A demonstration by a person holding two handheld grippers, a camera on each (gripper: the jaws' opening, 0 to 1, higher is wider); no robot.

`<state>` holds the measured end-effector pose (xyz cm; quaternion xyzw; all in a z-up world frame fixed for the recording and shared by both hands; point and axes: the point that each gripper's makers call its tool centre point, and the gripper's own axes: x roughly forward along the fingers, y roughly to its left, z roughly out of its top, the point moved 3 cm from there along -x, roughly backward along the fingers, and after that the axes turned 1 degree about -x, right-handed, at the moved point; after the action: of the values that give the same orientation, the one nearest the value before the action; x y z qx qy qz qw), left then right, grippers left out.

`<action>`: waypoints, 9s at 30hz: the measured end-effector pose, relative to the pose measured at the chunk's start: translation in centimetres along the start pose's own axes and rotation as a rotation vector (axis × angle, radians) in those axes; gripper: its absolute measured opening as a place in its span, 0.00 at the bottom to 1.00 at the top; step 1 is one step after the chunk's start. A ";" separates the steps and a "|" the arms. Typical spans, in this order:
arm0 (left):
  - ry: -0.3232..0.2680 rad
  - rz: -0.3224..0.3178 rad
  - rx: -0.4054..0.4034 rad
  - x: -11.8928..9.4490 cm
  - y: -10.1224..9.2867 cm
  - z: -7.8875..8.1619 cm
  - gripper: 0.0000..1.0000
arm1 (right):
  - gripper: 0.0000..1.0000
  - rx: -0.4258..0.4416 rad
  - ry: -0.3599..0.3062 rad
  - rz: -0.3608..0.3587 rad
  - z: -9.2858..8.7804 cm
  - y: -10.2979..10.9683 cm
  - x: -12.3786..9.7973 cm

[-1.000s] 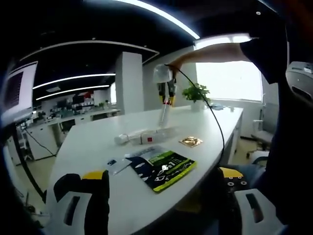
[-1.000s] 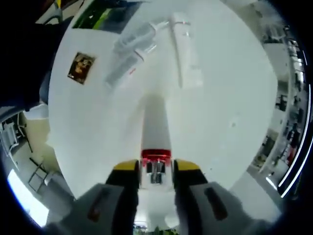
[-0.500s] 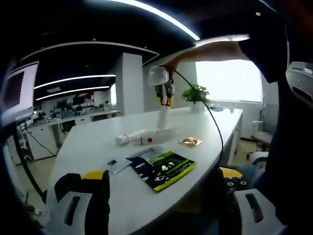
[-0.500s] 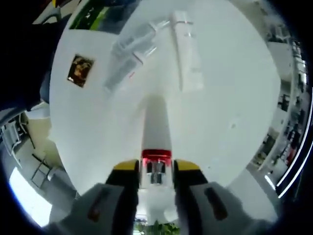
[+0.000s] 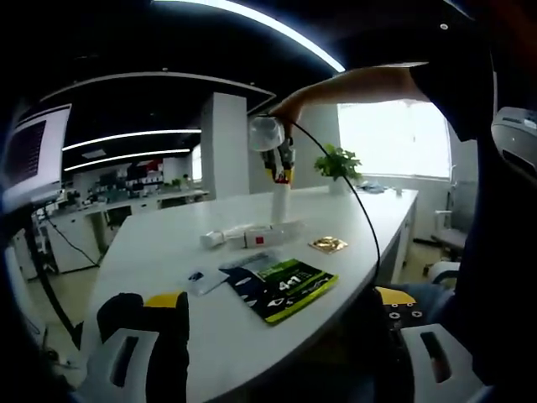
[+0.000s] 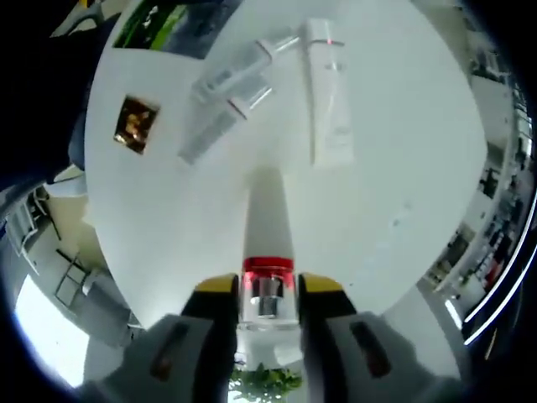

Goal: Arrange the skincare products in the storage area until every visible bottle or jar stands upright without overlapping.

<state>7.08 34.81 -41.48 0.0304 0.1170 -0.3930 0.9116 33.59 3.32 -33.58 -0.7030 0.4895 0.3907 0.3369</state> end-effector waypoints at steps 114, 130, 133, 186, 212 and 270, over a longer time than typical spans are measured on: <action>0.005 -0.001 0.005 -0.1 -0.1 0.2 0.88 | 0.55 0.025 0.047 0.001 -1.3 -0.2 1.6; 0.006 -0.005 0.019 -0.1 -0.2 1.0 0.88 | 0.66 0.077 0.017 -0.028 -3.9 0.6 2.2; 0.006 -0.012 0.022 0.1 -0.4 1.2 0.88 | 0.66 0.089 -0.004 -0.045 -4.0 1.1 2.6; 0.036 -0.052 0.044 1.4 -1.9 1.0 0.89 | 0.72 0.302 -0.280 -0.294 -6.3 9.0 6.3; 0.043 -0.068 0.052 2.9 -2.7 0.9 0.92 | 0.76 0.558 -0.587 -0.458 -4.3 14.3 7.7; 0.075 -0.074 0.026 3.7 -2.9 -0.6 0.92 | 0.96 1.159 -1.184 -0.661 -2.9 9.3 3.6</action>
<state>7.27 30.27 -42.87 0.0525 0.1472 -0.4265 0.8909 26.13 -3.42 -36.27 -0.2106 0.1281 0.2637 0.9326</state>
